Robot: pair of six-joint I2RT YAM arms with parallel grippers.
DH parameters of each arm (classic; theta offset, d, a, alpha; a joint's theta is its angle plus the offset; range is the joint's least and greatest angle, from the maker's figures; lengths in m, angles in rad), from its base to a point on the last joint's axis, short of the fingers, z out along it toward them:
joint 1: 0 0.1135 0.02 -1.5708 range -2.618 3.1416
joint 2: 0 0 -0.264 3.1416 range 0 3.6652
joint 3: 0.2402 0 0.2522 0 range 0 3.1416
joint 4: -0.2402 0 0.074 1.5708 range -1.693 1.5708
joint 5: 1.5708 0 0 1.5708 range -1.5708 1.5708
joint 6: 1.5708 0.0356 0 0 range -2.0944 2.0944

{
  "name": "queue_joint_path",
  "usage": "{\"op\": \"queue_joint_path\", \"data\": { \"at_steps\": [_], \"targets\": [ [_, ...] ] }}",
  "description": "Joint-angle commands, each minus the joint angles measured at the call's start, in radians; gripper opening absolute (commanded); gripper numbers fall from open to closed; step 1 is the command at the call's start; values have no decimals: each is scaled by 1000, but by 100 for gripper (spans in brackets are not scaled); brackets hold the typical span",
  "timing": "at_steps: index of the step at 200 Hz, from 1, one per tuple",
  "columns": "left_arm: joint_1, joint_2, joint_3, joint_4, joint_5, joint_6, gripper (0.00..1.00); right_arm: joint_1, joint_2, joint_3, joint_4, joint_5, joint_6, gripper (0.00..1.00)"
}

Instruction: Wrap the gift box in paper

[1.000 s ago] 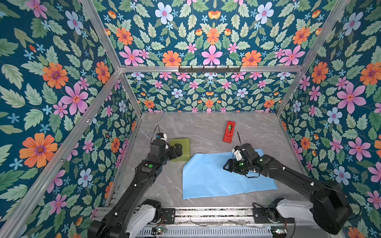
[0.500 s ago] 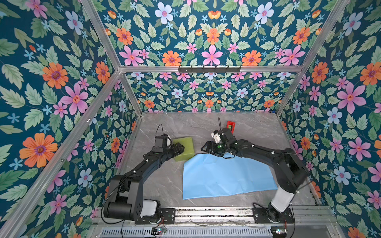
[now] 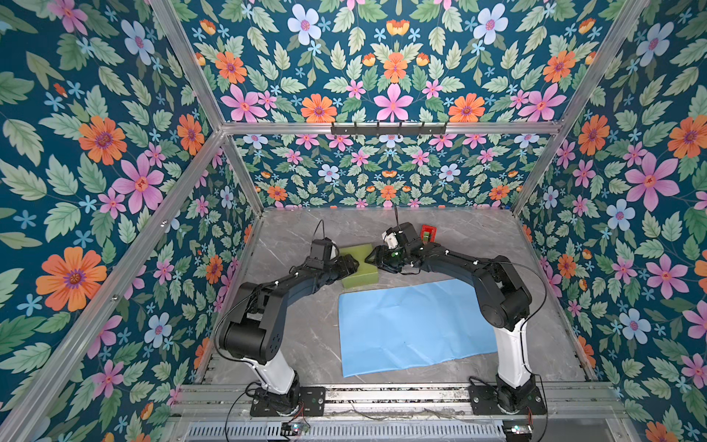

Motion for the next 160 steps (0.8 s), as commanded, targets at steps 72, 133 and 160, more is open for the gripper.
{"op": "queue_joint_path", "data": {
  "at_steps": [72, 133, 160],
  "targets": [
    [-75, 79, 80, 28, 63, -18, 88, -110, -133, -189, -48, -37, -100, 75],
    [-150, 74, 123, 48, 118, -38, 77, -110, -141, -154, -8, -130, -90, 69],
    [-193, 26, 128, 54, 132, -54, 74, -110, -241, -193, -43, -121, -108, 66]
  ]
}}
